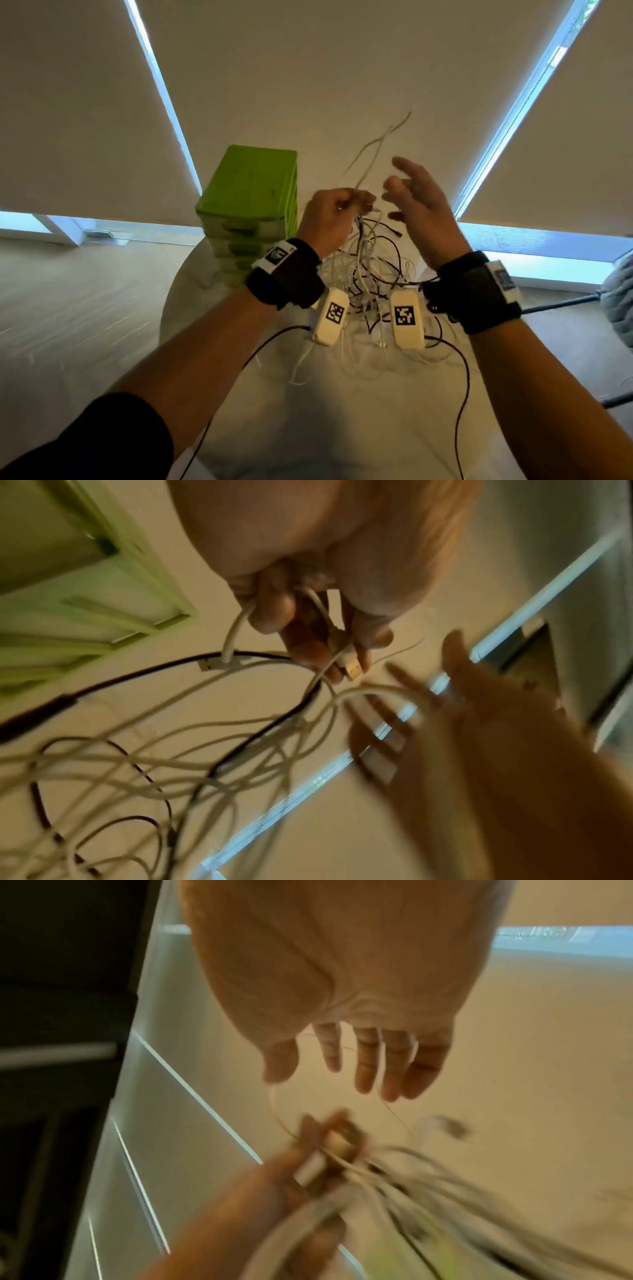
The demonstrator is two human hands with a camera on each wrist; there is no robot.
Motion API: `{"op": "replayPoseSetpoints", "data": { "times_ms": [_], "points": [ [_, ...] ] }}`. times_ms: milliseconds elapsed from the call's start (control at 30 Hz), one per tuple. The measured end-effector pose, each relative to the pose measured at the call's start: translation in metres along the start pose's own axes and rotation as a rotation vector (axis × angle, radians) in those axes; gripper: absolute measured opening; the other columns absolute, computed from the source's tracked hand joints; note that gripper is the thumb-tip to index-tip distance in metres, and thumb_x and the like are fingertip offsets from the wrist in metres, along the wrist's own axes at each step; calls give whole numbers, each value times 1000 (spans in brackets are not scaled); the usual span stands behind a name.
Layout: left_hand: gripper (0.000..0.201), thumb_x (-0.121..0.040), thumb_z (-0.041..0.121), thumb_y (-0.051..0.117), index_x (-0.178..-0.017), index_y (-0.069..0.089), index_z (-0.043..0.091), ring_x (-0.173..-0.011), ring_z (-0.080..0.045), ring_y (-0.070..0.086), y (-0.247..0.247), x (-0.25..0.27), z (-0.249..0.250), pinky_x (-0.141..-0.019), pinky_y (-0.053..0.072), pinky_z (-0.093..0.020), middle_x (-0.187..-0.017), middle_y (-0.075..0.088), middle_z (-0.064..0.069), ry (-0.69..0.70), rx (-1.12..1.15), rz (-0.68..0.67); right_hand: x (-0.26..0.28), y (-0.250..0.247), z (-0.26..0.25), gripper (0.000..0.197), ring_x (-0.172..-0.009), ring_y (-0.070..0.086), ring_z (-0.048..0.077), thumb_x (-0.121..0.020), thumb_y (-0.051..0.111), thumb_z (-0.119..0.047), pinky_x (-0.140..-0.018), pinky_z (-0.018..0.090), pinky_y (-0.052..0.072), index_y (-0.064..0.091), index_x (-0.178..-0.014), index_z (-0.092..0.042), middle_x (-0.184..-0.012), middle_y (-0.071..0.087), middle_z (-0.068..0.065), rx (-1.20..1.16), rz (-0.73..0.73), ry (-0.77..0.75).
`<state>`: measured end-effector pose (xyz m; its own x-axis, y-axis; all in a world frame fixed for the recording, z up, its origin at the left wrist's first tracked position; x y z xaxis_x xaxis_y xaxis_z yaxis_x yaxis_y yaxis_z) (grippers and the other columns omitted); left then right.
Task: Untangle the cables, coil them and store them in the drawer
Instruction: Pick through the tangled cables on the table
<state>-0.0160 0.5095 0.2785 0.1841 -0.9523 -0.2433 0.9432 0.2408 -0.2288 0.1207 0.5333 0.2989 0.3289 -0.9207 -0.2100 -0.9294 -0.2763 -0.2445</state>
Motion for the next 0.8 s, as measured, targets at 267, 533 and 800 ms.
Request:
{"op": "replayPoseSetpoints", "data": {
  "times_ms": [267,533,800],
  "points": [
    [23,-100,26,46,-108,67,18,-87,-24,68,-67,-27,37,-54,47,-12,-103,66,-7,-39,313,241,23,-2,130,18,-60,60,19,-95,53,-8,-54,26,48,59,-79,-13,-75,61,6,192,41,312],
    [28,-100,31,46,-113,66,15,-80,-26,68,-78,-24,51,-36,34,-10,-111,68,-16,-89,348,198,10,-22,85,51,-105,51,20,-85,50,4,-85,27,43,51,-132,-16,-128,47,14,397,202,182],
    [23,-96,30,55,-105,70,16,-77,-28,65,-53,-17,19,-32,26,-14,-108,69,-9,-199,250,54,43,61,52,25,-67,58,13,-98,47,-32,-71,29,50,68,-96,-18,-69,60,-3,-152,-505,276]
  ]
}}
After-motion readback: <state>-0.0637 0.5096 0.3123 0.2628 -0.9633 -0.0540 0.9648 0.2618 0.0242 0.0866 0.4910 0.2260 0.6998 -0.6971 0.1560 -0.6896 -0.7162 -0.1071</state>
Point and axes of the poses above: each hand's wrist, its own x-axis away from the middle knuckle, its own y-axis out of the palm, z = x × y, the point moved 7 cm from there along -x, towards the middle knuckle
